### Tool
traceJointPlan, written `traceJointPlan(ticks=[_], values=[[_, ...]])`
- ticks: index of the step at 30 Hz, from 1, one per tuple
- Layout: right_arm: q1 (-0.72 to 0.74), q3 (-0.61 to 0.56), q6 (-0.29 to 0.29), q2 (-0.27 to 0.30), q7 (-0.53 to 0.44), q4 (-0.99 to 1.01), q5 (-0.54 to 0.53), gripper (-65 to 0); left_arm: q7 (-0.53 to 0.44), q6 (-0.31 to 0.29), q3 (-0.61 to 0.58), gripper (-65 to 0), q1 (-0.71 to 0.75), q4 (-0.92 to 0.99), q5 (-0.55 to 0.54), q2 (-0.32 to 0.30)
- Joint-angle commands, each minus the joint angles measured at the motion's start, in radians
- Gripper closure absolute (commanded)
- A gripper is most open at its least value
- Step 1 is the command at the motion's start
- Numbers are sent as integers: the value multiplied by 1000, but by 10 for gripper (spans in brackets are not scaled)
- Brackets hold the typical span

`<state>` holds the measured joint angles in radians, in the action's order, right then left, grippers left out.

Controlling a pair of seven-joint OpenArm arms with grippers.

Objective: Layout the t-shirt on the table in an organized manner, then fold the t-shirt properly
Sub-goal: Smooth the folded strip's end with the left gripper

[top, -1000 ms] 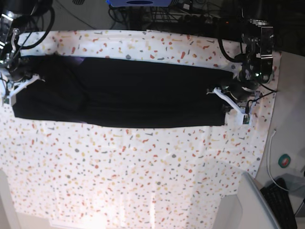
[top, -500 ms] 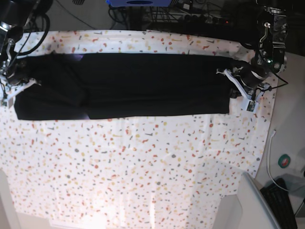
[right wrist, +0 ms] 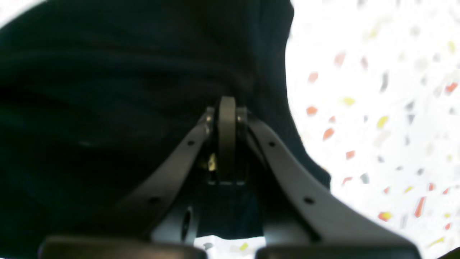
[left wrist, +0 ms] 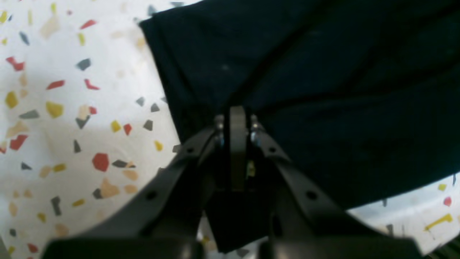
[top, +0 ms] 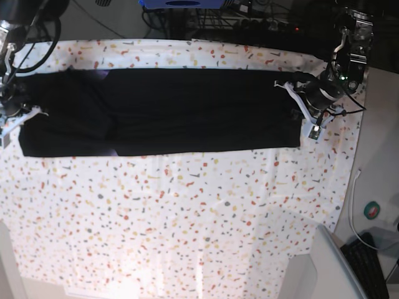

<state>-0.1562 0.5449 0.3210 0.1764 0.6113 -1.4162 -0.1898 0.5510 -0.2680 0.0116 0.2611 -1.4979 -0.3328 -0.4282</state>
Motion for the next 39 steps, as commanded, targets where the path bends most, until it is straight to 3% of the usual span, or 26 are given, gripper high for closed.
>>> traceJointPlan(ticks=[1, 8, 12, 14, 17, 19, 21, 23, 28, 35, 39], values=[[-3, 4, -3, 16, -17, -30, -4, 0, -15, -3, 4, 0, -6, -27, -4, -27], [-7, 4, -3, 18, -17, -61, -4, 0, -15, -3, 12, 0, 71, -166, -10, -56], [40, 1, -3, 27, -23, -44, -3, 0, -15, -3, 12, -107, 122, -247, -15, -48], [82, 1, -3, 30, -18, -11, -3, 0, -15, -3, 12, -115, 117, -251, -15, -22], [134, -6, -3, 45, -15, 4, -3, 0, -15, -3, 6, -114, 74, -191, -4, 61], [151, -56, -3, 59, -15, 24, -3, 0, -15, -3, -3, -110, 53, -111, -2, 78], [169, -115, -9, 82, -23, 73, -3, 0, -15, -3, -3, -82, 39, -39, -2, 81], [214, -147, -10, 93, -24, 162, -3, 0, -18, -3, -3, 0, 25, 23, -2, 81], [324, -138, -10, 136, -44, 381, -3, 0, -19, -3, -3, 0, -50, 176, -2, 73], [424, -139, -12, 196, -186, 702, -3, 0, -21, -3, -3, 0, -115, 297, -2, 73], [439, -141, -12, 216, -276, 786, -3, 0, -19, -3, -3, 0, -119, 300, -2, 73]])
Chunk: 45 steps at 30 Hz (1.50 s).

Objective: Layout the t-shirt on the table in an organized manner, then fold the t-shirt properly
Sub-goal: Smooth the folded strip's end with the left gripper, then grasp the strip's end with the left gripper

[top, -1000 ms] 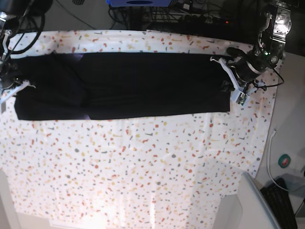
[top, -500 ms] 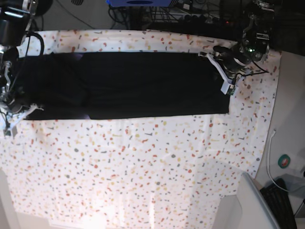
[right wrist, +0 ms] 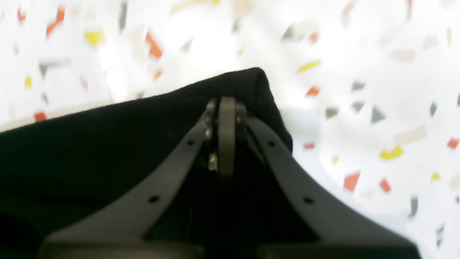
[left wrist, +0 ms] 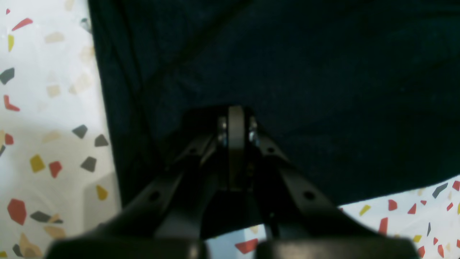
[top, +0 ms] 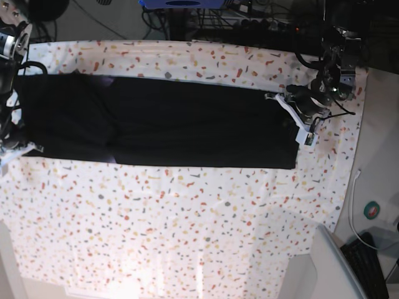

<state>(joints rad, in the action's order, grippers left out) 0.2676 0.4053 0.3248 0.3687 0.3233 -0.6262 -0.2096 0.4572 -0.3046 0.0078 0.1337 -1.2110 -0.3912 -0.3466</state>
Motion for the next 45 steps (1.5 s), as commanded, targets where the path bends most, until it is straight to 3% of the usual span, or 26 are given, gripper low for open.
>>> traceJointPlan(ticks=[1, 4, 8, 12, 16, 18, 21, 23, 28, 32, 34, 36, 39, 45], values=[[15, -1, -16, 25, -3, -2, 17, 0, 74, 34, 1, 0, 10, 13, 56, -9], [15, -1, -19, 34, -43, -1, 17, 0, 74, 34, 1, 0, 13, 18, 56, -9], [15, -1, -103, 48, -76, -1, 17, 0, 74, 34, 1, 0, 16, 18, 56, -9], [11, -1, -106, 46, -72, -34, 17, 0, 79, 34, 13, 0, 31, -39, 45, -9], [-55, 1, -106, 36, -66, -194, 16, 0, 79, 34, 24, 0, 71, -163, 44, -9], [-107, 5, -106, 2, -66, -324, 16, 0, 81, 34, 71, 0, 105, -235, 44, -6], [-196, 7, -106, -23, -10, -519, 16, 0, 173, 34, 169, 0, 136, -358, 34, -1], [-241, 7, -106, -44, 33, -634, 16, 0, 234, 34, 251, 0, 136, -407, -32, 1], [-327, 5, -106, -106, 79, -797, 16, 0, 240, 34, 377, -10, 90, -318, -242, -15], [-351, 1, -106, -141, 81, -817, 16, 0, 240, 31, 378, -400, 22, -152, -312, -16], [-359, -1, -106, -155, 81, -817, 16, 0, 240, 0, 355, -530, 5, -108, -317, -15], [-371, -1, -106, -159, 81, -817, 16, 0, 239, -98, 318, -571, -3, -91, -314, -15], [-377, -1, -106, -161, 81, -817, 16, 0, 239, -213, 294, -569, -4, -79, -312, -12], [-394, 1, -106, -161, 81, -817, 16, 0, 237, -219, 294, -569, -42, 33, -312, -9]])
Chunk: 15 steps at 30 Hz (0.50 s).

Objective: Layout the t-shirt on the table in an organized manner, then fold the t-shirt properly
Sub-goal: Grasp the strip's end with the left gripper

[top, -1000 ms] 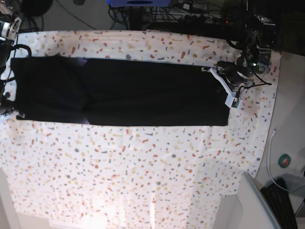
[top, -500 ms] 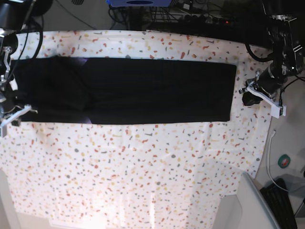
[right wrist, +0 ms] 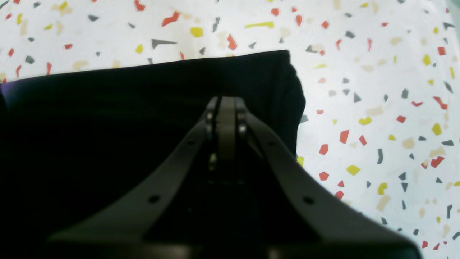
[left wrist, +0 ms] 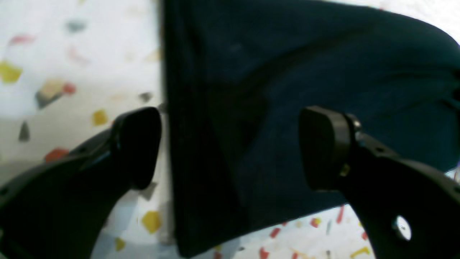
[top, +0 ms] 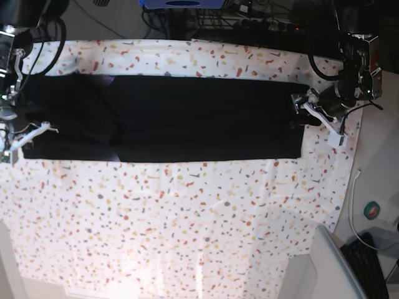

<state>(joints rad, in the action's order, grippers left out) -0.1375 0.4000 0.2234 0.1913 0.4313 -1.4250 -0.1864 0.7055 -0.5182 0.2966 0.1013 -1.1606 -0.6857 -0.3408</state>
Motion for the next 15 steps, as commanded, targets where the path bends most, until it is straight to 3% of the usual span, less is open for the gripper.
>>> traceJointPlan(ticks=[1, 5, 10, 11, 13, 15], values=[[9, 7, -5, 17, -27, -18, -8, 0, -11, -6, 5, -569, -18, 8, -18, -14], [0, 7, -5, 17, -27, -17, -8, 0, -11, -6, 5, -569, -21, 37, -15, -16], [-3, 6, -5, 17, -27, -17, -8, 0, -11, -6, -15, -559, -22, 31, 146, 35], [-3, 6, -5, 17, -27, -17, -8, 0, -11, -7, -37, -525, -22, 29, 186, 49], [-4, 6, -5, 17, -27, -17, -8, 0, -11, -7, -66, -390, -22, 29, 231, 64], [-7, 6, -5, 17, -27, -17, -8, 0, -11, -7, -67, -165, -22, 34, 234, 72]])
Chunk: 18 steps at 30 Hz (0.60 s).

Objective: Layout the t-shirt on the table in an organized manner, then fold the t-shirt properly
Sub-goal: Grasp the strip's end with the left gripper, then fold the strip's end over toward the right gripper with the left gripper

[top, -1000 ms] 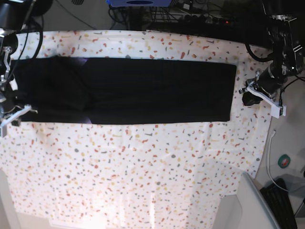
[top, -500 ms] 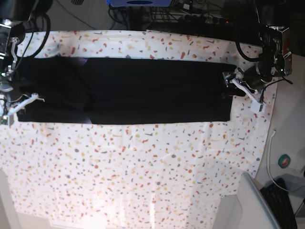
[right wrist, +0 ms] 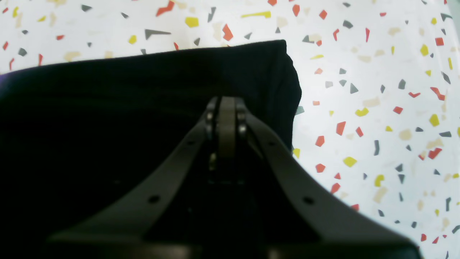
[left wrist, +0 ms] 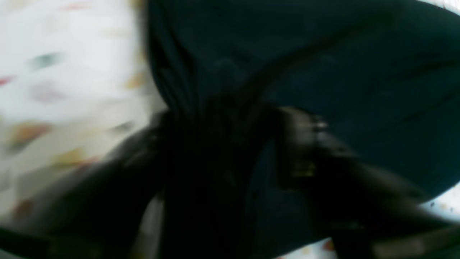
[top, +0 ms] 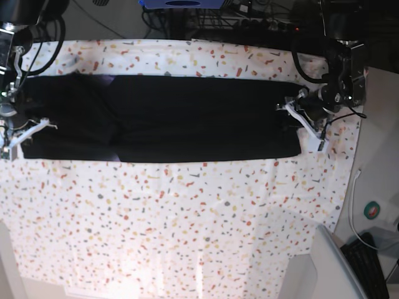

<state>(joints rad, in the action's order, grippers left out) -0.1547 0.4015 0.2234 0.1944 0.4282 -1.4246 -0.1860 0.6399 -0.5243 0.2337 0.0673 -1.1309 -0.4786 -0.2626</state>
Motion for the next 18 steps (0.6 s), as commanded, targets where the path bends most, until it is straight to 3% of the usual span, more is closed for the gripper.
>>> traceJointPlan(ticks=[1, 2, 6, 10, 13, 18], values=[[-3, 4, -5, 14, -24, -17, -8, 0, 54, -1, -4, -38, 12, 4, 27, -8], [-10, 4, -5, 14, -24, -18, -8, 0, 54, -1, 5, 0, 12, 4, 27, -10], [-29, 4, -5, 14, -24, -18, -8, 0, 54, -1, 102, 0, 9, -5, 34, -13], [-55, 4, -5, 14, -27, -18, -8, 0, 54, 3, 160, 0, 38, -156, 34, -40], [-55, 4, -5, 14, -27, -18, -8, 0, 61, 108, 145, 0, 96, -335, 36, -40], [-55, 4, -5, 14, -25, -18, -8, 0, 61, 316, -93, 0, 164, -544, 34, -37]])
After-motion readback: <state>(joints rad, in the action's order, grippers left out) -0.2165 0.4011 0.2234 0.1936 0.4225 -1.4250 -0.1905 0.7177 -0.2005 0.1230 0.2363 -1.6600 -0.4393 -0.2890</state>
